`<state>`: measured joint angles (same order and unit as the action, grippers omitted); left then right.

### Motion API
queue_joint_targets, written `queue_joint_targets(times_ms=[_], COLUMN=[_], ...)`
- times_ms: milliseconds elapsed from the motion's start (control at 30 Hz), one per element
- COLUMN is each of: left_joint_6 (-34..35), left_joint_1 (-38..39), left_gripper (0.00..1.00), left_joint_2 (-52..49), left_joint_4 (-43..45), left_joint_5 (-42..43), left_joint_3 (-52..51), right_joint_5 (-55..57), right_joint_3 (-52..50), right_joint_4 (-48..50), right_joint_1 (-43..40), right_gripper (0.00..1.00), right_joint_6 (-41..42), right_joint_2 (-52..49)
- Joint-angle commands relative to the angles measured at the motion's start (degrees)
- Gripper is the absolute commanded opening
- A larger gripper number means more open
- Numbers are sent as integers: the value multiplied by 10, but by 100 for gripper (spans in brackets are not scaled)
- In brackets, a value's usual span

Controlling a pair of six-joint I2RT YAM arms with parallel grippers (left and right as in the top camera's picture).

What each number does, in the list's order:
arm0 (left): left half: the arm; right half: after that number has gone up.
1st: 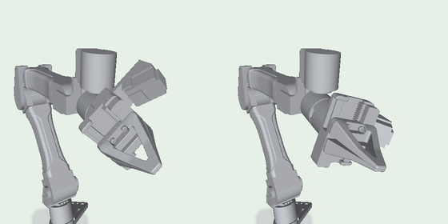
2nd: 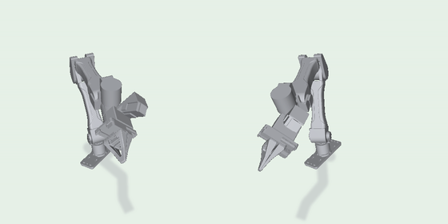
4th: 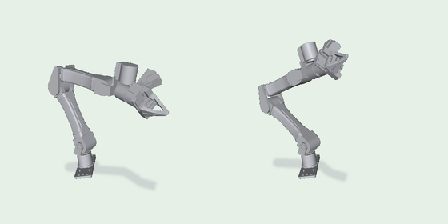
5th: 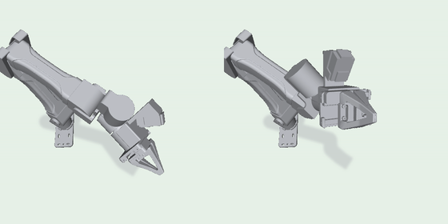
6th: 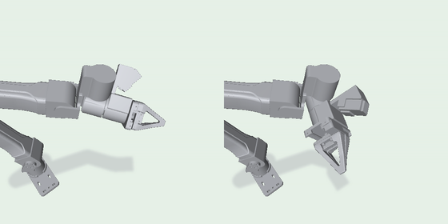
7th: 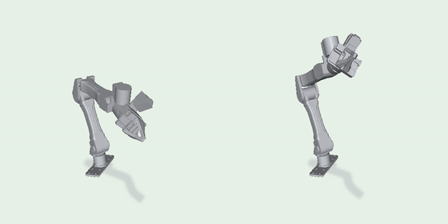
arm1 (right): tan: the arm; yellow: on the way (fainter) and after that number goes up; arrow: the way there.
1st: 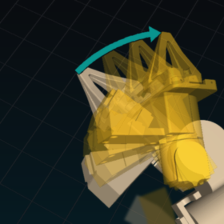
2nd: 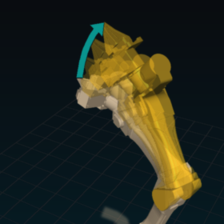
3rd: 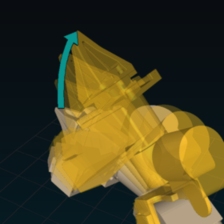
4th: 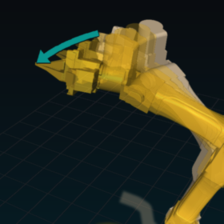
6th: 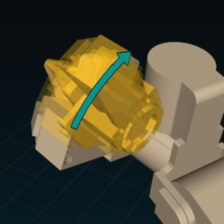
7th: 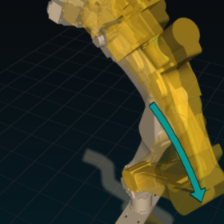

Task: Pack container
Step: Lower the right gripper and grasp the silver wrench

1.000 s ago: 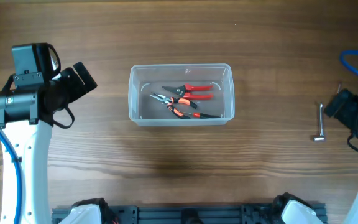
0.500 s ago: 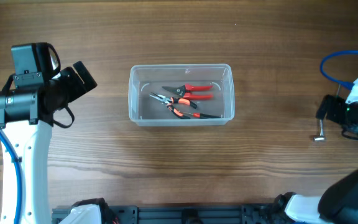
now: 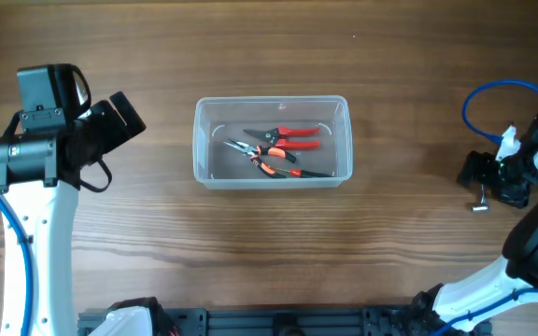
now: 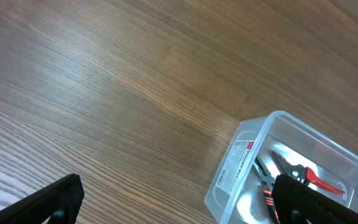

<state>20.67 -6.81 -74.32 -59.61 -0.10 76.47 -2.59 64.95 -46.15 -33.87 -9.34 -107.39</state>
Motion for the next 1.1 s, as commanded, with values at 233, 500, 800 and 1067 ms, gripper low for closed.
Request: queue_joint_targets(times_ms=[233,500,800,1067], left_joint_6=[-9,-9,-9,-9], left_joint_1=[3,3,3,3], left_gripper=[100,100,100,100], left_joint_2=[-3,-3,-3,-3], left_joint_4=[-2,-2,-3,-5], left_joint_5=[7,7,7,7], left_joint_3=[4,4,4,4], right_joint_5=[-9,-9,-20,-20], right_joint_3=[-8,-24,-24,-24], right_joint_4=[27,33,31,31], right_joint_1=[-2,-2,-2,-2], right_gripper=[80,55,33,20], right_joint_6=[-42,-43,-42,-42], right_joint_2=[-20,-21,-21,-21])
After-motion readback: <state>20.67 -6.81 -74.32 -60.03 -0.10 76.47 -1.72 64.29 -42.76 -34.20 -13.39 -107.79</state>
